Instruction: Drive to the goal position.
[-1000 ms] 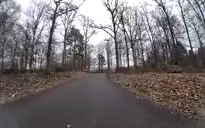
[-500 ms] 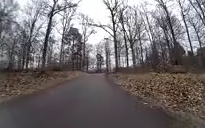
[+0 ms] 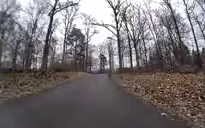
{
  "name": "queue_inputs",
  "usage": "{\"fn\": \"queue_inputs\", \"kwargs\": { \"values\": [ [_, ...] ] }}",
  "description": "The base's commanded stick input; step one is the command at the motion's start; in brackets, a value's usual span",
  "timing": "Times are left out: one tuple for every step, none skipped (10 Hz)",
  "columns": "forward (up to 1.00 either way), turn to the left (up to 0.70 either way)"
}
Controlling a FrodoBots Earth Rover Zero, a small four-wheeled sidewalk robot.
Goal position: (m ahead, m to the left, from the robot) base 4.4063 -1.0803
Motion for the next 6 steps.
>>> {"fn": "queue_inputs", "kwargs": {
  "values": [
    [1.0, 0.0],
    [1.0, 0.0],
    [1.0, 0.0],
    [1.0, 0.0],
    [1.0, 0.0],
    [1.0, 0.0]
  ]
}}
